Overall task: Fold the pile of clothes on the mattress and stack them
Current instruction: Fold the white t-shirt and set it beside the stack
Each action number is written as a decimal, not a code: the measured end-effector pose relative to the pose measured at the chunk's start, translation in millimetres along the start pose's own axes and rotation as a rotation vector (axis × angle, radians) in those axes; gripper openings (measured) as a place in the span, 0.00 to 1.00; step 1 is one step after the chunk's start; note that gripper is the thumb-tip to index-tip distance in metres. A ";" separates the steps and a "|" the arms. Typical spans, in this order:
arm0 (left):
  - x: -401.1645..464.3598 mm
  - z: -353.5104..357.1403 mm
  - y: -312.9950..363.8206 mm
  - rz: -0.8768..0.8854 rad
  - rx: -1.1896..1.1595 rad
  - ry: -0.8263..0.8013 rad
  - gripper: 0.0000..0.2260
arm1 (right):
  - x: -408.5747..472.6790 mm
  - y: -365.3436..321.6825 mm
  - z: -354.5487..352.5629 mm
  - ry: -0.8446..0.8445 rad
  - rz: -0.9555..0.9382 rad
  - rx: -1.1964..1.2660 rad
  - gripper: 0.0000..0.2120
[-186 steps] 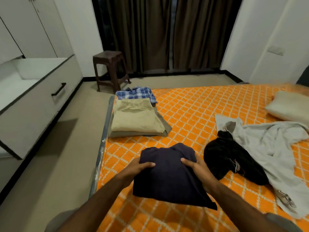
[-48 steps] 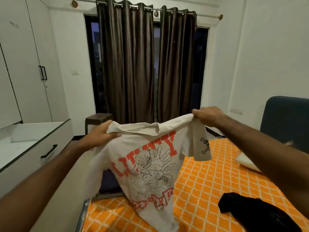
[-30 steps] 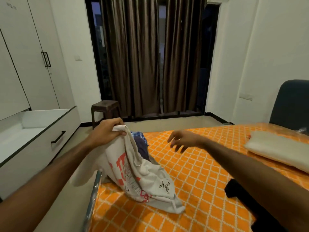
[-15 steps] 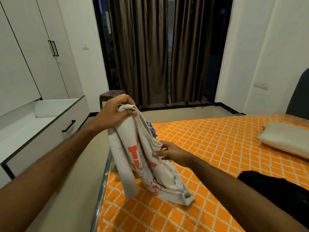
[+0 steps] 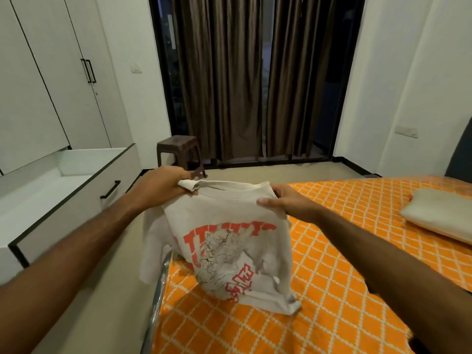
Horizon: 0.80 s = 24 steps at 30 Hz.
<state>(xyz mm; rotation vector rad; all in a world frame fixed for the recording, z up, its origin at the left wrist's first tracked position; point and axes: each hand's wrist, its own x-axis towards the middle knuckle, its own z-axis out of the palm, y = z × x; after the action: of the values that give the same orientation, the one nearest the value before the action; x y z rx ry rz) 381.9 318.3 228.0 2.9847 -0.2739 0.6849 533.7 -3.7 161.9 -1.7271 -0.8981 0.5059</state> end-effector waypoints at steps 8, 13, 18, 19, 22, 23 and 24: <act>-2.7 0.5 -8.1 -0.106 0.090 0.048 0.04 | 7.3 -57.3 -76.8 0.236 0.394 -1.353 0.15; 9.7 -33.8 -3.7 -0.250 0.018 0.184 0.07 | 22.4 -119.1 -72.5 0.401 0.323 -0.297 0.11; 8.8 -115.3 8.5 -0.475 -0.354 0.463 0.21 | 61.4 -199.4 -42.5 0.442 0.071 -0.029 0.12; 7.5 -133.7 15.0 -0.485 -0.457 0.505 0.20 | 68.8 -214.5 -37.8 0.447 0.025 0.017 0.11; 4.8 -188.0 33.1 -0.476 -0.678 0.604 0.15 | 84.3 -256.2 -26.8 0.440 -0.126 0.168 0.10; 4.2 -203.6 38.5 -0.467 -0.724 0.624 0.13 | 88.2 -267.9 -24.4 0.426 -0.177 0.224 0.11; 4.0 -215.7 46.6 -0.452 -0.775 0.620 0.10 | 91.7 -276.5 -25.1 0.418 -0.211 0.282 0.12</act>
<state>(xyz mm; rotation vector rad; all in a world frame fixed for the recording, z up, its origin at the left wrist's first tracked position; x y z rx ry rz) 284.9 294.5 424.7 1.8969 0.1483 1.0739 520.6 91.2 438.2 -1.3908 -0.6606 0.1137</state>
